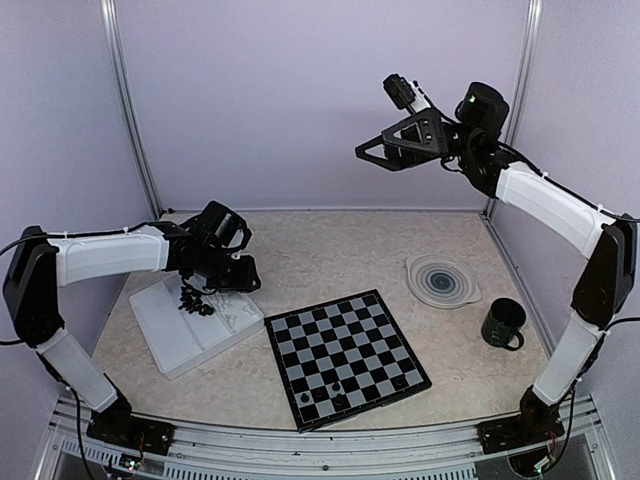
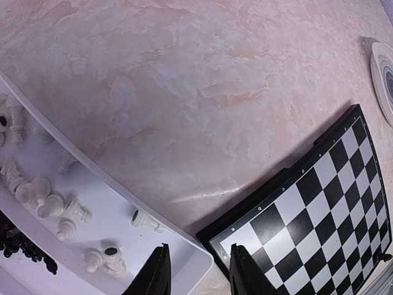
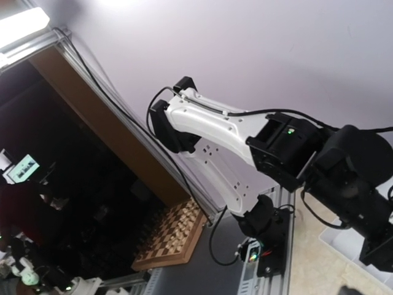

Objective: Set up the chess pieces on the board
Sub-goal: Move the storage box to the center of the board.

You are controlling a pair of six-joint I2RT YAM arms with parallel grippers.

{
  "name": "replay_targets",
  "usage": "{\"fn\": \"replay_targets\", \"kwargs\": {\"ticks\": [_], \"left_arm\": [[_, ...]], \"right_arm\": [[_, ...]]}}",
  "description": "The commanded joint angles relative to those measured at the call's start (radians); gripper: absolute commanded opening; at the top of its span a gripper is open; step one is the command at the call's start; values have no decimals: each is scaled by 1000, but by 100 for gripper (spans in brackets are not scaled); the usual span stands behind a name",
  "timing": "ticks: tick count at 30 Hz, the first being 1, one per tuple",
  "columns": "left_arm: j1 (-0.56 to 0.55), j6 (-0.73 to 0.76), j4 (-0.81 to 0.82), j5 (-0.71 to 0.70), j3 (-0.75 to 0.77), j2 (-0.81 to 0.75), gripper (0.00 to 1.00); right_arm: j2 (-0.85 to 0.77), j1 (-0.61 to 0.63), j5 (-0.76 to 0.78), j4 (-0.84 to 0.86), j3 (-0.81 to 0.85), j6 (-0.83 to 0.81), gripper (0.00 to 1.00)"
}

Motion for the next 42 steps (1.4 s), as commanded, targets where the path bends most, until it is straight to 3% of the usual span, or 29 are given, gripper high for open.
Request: {"fn": "replay_targets", "kwargs": {"ticks": [1, 2, 4, 5, 8, 13, 22, 31, 42], "left_arm": [[2, 20, -55, -82, 11, -59, 35], [5, 17, -58, -97, 5, -64, 34], [13, 7, -74, -147, -11, -72, 35], [18, 1, -83, -176, -17, -74, 34], [27, -12, -108, -218, -33, -82, 34], [42, -1, -140, -252, -61, -123, 31], [79, -15, -248, -285, -65, -110, 23], [61, -6, -274, -301, -86, -36, 32], [54, 13, -293, -333, -61, 37, 31]], "right_arm": [[-60, -29, 81, -292, 14, -317, 99], [-54, -42, 144, -467, 56, -479, 99], [-47, -40, 423, -844, 183, -817, 99], [-53, -31, 579, -932, 226, -922, 99], [-117, -27, 894, -948, 140, -1094, 99], [-285, -32, 1293, -681, -294, -1240, 99], [-371, -97, 1196, -512, -715, -1436, 95], [-337, -132, 1111, -526, -711, -1429, 93], [-322, -132, 1093, -538, -707, -1441, 92]]}}
